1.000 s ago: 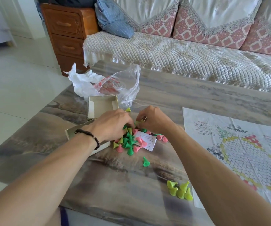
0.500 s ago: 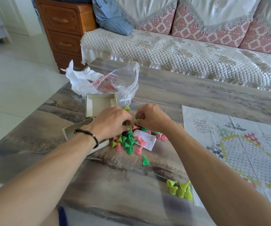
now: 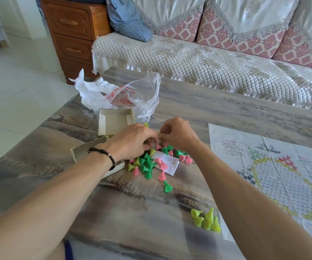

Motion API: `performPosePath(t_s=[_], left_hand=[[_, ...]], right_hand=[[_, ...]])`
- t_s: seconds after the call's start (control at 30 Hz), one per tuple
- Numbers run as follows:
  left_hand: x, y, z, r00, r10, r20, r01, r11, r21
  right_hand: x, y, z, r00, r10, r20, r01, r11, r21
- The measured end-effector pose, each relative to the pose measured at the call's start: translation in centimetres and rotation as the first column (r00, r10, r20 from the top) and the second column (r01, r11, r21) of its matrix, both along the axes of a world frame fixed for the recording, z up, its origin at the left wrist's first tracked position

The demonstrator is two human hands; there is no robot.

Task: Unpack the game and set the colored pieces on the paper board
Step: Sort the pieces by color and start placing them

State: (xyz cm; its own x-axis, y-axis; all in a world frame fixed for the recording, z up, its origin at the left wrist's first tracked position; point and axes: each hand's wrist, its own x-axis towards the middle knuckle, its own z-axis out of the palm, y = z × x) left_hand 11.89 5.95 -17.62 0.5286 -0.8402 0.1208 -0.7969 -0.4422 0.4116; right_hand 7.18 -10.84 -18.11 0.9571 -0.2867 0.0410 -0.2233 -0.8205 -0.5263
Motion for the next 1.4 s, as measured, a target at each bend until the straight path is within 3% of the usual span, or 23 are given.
performPosePath(t_s=[0.2, 0.5, 0.8, 1.13, 1.4], left_hand=[[0.5, 0.3, 0.3, 0.992, 0.065, -0.106, -0.078, 0.990, -0.119], [-0.5, -0.7, 0.1, 0.984, 0.029, -0.175, -0.030, 1.000, -0.004], [-1.1, -0.8, 0.7, 0.992, 0.023, -0.122, -0.024, 1.000, -0.013], [-2.0, -0.9, 1.2, 0.999, -0.042, 0.031, 0.035, 0.979, 0.202], [-1.4, -0.3, 1.3, 0.998, -0.055, 0.034, 0.048, 0.984, 0.174]], right_hand=[[-1.5, -0.5, 1.1, 0.978, -0.091, 0.188, 0.078, 0.994, 0.077], [-4.9, -1.3, 0.9, 0.979, -0.123, 0.163, 0.113, 0.991, 0.072], [-7.6, -2.4, 1.0, 0.979, -0.139, 0.151, 0.137, 0.990, 0.025], [-10.2, -2.6, 0.8, 0.986, -0.138, 0.092, 0.136, 0.990, 0.030], [-11.0, -2.0, 0.6, 0.993, -0.109, 0.041, 0.107, 0.993, 0.056]])
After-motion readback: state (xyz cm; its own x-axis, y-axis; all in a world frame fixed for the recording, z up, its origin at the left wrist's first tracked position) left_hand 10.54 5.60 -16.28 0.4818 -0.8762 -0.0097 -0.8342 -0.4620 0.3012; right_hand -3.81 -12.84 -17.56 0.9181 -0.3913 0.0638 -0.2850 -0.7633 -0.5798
